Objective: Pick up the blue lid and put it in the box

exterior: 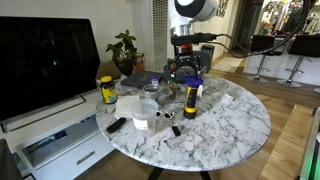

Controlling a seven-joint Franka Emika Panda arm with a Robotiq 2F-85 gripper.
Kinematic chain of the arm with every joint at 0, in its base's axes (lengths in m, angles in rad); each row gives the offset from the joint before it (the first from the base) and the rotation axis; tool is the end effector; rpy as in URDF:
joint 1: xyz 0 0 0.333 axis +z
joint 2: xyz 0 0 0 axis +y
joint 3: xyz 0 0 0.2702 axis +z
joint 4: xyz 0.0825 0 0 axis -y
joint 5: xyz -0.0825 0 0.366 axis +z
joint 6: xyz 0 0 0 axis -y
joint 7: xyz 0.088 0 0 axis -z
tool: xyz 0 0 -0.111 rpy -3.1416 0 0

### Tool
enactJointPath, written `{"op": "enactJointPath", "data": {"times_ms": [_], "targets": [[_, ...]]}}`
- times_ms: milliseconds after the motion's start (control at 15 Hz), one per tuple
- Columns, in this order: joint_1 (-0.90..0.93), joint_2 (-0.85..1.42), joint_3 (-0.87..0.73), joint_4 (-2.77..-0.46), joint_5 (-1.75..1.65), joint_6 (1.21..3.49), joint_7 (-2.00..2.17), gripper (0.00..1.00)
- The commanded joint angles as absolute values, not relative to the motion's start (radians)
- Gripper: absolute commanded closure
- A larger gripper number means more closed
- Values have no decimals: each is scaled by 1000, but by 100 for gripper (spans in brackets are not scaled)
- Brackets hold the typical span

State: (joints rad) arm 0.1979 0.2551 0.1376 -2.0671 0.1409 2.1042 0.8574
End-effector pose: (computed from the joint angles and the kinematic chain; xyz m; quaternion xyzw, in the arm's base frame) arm 0.5020 0.1829 0.2586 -0.9460 0.2965 0.1307 0.0004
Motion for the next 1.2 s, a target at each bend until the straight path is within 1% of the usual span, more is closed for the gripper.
{"op": "enactJointPath", "data": {"times_ms": [0,67,133,267,333,400,467,533,600,733,800,933,1000,1133], "targets": [[219,256,117,-2074,98,2126,930,10],[220,253,116,-2076,88,2129,944,16],[220,251,115,-2077,79,2133,954,26],[219,252,113,-2076,59,2140,972,26],[220,254,111,-2075,48,2144,981,36],[221,253,109,-2075,37,2147,993,35],[221,253,108,-2075,27,2149,1001,43],[222,251,106,-2076,14,2155,1013,48],[224,251,104,-2077,-1,2160,1025,48],[223,253,102,-2074,-21,2164,1040,59],[224,253,102,-2074,-32,2167,1048,56],[225,251,101,-2074,-49,2172,1061,61],[226,249,101,-2075,-58,2175,1068,69],[227,247,101,-2074,-71,2174,1078,76]]}}
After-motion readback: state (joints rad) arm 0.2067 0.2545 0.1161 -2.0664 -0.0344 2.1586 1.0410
